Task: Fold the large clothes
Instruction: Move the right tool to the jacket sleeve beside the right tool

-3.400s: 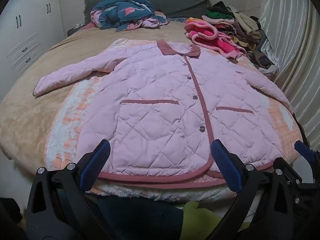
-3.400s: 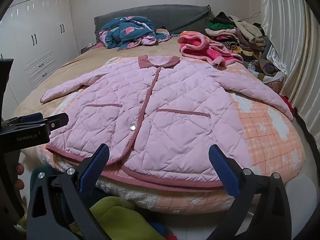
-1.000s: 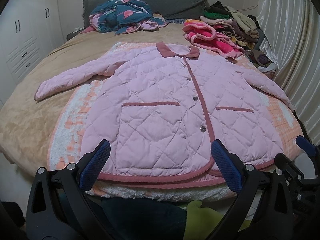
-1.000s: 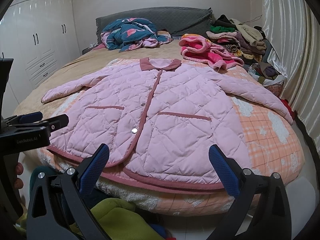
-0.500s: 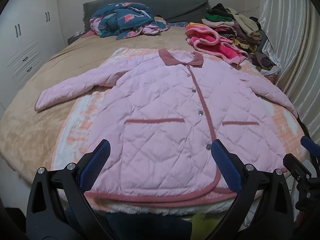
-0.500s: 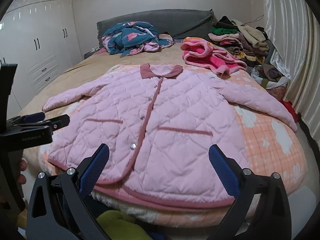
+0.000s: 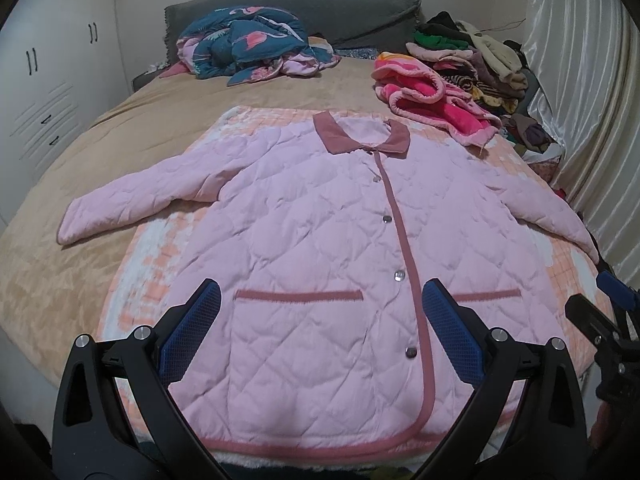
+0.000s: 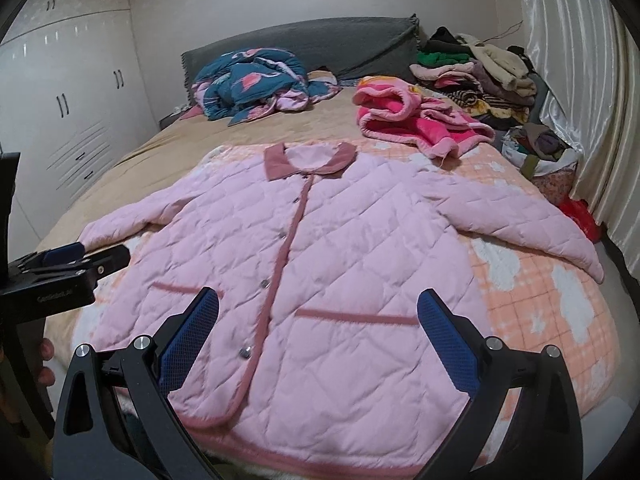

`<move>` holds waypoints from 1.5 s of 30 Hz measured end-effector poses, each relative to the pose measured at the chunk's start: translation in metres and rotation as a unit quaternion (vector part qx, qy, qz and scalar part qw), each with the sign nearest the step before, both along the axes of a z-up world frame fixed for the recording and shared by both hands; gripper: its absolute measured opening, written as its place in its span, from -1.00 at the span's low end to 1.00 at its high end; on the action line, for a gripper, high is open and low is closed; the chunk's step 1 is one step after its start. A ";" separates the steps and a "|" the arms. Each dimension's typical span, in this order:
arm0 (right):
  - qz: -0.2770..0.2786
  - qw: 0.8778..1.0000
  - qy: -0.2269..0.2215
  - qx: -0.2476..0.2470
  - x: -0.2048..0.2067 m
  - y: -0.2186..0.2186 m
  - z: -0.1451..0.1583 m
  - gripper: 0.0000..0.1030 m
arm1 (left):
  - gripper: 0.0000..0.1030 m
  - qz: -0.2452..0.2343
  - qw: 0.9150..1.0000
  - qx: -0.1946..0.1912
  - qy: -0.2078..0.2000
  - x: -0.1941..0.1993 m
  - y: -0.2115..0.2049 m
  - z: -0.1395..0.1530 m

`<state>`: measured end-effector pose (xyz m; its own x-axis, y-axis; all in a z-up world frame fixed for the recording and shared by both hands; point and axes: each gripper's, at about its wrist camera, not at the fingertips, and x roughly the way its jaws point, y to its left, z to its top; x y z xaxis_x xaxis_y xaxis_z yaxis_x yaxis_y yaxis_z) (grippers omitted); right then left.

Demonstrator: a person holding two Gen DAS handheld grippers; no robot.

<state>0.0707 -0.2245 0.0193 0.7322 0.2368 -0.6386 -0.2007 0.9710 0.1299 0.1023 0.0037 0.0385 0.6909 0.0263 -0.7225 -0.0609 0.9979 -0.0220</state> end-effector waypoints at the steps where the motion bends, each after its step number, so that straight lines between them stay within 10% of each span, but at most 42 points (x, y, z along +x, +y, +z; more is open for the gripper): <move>1: -0.003 1.000 0.001 0.000 0.005 -0.002 0.000 0.92 | 0.83 -0.001 1.000 0.000 0.001 0.004 -0.001 0.000; 29: -0.157 0.986 0.045 0.021 0.126 -0.117 -0.042 0.92 | 0.83 -0.033 0.999 0.006 0.034 0.131 -0.058 -0.020; 45: -0.283 0.954 0.078 0.053 0.177 -0.224 -0.089 0.92 | 0.83 -0.049 0.997 0.011 0.063 0.179 -0.101 -0.052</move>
<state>0.2473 -0.4487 -0.0695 0.6600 -0.0998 -0.7446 0.3822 0.8979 0.2183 0.2814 -0.0969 -0.0130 0.5951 -0.0196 -0.8034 0.0352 0.9994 0.0017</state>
